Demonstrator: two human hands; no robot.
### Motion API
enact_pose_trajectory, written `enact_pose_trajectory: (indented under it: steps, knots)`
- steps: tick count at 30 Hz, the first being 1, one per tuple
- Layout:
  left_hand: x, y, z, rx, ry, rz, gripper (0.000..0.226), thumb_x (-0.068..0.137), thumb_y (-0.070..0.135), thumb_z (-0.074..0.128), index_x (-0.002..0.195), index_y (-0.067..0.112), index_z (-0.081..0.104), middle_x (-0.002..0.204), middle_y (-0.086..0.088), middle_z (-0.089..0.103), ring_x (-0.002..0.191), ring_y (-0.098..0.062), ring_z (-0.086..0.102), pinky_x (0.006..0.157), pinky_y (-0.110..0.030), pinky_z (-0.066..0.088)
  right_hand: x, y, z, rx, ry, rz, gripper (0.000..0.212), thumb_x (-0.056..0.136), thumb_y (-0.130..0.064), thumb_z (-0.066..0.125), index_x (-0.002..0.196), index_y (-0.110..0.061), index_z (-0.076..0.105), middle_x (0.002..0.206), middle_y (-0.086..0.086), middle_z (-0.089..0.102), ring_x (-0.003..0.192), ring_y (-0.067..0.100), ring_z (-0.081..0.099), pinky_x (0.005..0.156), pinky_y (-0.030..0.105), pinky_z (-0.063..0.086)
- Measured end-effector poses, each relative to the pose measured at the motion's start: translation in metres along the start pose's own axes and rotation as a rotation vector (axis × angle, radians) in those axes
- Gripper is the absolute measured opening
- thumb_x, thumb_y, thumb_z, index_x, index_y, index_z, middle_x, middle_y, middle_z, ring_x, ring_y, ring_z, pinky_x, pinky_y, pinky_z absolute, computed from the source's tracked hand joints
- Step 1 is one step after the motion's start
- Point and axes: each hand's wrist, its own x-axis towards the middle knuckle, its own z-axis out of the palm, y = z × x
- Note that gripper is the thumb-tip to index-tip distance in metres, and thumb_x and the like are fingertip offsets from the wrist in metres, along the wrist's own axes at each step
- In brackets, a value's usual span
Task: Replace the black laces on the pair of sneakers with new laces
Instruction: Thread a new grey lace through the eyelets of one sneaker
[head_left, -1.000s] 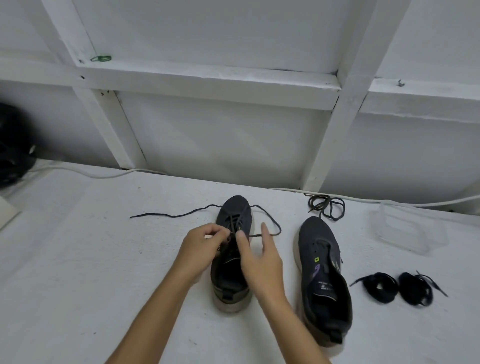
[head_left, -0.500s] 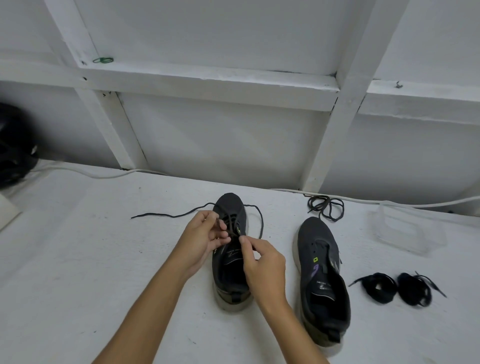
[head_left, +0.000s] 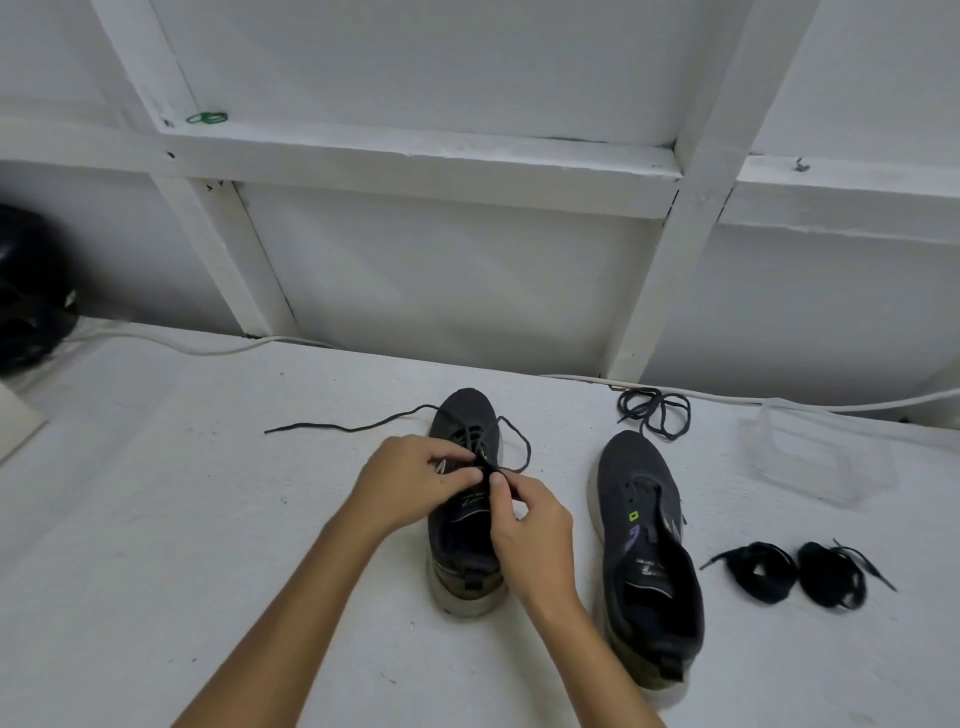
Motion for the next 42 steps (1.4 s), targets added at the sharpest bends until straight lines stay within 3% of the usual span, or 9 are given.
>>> enact_pose_trajectory:
  steps: [6,11,13,18,22,31,35,40,42]
  knots:
    - [0.011,0.011,0.011,0.157,-0.054,-0.003,0.011,0.090,0.039,0.065,0.084,0.033,0.072,0.075,0.010,0.068,0.075,-0.009,0.061,0.067,-0.029,0.051,-0.001,-0.003,0.001,-0.016,0.038,0.003,0.021,0.102,-0.026,0.055,0.092,-0.027,0.074,0.086,-0.014,0.072,0.089,-0.003,0.061,0.072,0.008,0.042]
    - [0.006,0.011,-0.029,-1.402,-0.003,-0.072,0.021,0.101,0.018,0.047,0.082,0.019,0.057,0.082,0.004,0.065,0.083,-0.009,0.064,0.081,-0.032,0.051,-0.002,0.000,0.004,-0.008,0.084,0.043,0.036,0.103,-0.027,0.050,0.073,-0.010,0.061,0.069,0.006,0.062,0.069,0.019,0.056,0.065,0.030,0.044]
    - [0.008,0.006,-0.041,-1.615,0.046,-0.164,0.028,0.103,0.021,0.040,0.076,0.018,0.049,0.067,0.002,0.055,0.066,-0.016,0.062,0.083,-0.041,0.056,-0.002,0.000,0.006,-0.003,0.102,0.043,0.038,0.103,-0.027,0.050,0.072,-0.006,0.058,0.069,0.011,0.060,0.069,0.024,0.054,0.063,0.030,0.042]
    - [0.006,-0.002,-0.021,-0.141,0.138,-0.019,0.021,0.087,0.045,0.071,0.096,0.031,0.059,0.065,0.015,0.054,0.059,-0.003,0.051,0.061,-0.018,0.042,-0.002,-0.003,0.005,-0.018,0.100,0.053,0.038,0.103,-0.028,0.050,0.072,-0.007,0.060,0.069,0.007,0.064,0.070,0.021,0.056,0.063,0.028,0.043]
    - [0.004,0.004,-0.002,0.269,-0.039,0.028,0.024,0.085,0.054,0.066,0.099,0.037,0.072,0.084,0.014,0.066,0.084,-0.011,0.062,0.075,-0.028,0.053,-0.003,-0.005,0.006,-0.027,0.114,0.074,0.035,0.102,-0.028,0.051,0.074,-0.012,0.065,0.070,0.002,0.067,0.072,0.016,0.060,0.064,0.028,0.046]
    - [-0.001,0.011,-0.037,-0.611,-0.304,-0.131,0.025,0.100,0.023,0.056,0.080,0.010,0.063,0.053,0.003,0.038,0.045,-0.008,0.029,0.042,-0.016,0.023,-0.008,-0.012,0.012,-0.076,0.167,0.056,0.040,0.102,-0.028,0.050,0.063,-0.018,0.051,0.060,-0.002,0.056,0.059,0.013,0.050,0.056,0.026,0.038]
    - [-0.002,-0.005,-0.029,-0.644,-0.236,-0.187,0.025,0.099,0.029,0.058,0.084,0.011,0.067,0.054,0.006,0.031,0.047,-0.009,0.021,0.047,-0.020,0.020,-0.007,-0.007,0.008,-0.043,0.159,0.095,0.037,0.101,-0.028,0.051,0.067,-0.017,0.060,0.066,-0.004,0.062,0.063,0.008,0.055,0.061,0.027,0.041]
    - [0.005,0.005,-0.031,-0.639,-0.198,-0.144,0.026,0.100,0.029,0.058,0.090,0.007,0.066,0.050,0.016,0.042,0.044,-0.003,0.029,0.048,-0.014,0.028,0.009,-0.014,0.004,-0.221,-0.015,-0.208,0.035,0.097,-0.029,0.059,0.131,-0.025,0.063,0.122,-0.014,0.062,0.111,0.005,0.053,0.096,0.021,0.041]
    - [0.010,0.011,-0.032,-0.660,-0.221,-0.123,0.025,0.099,0.028,0.058,0.089,0.007,0.066,0.056,0.009,0.043,0.046,-0.005,0.031,0.049,-0.015,0.030,0.024,-0.025,0.002,-0.294,-0.122,-0.333,0.022,0.097,-0.032,0.058,0.115,-0.025,0.069,0.109,-0.013,0.068,0.099,0.005,0.055,0.087,0.023,0.043]
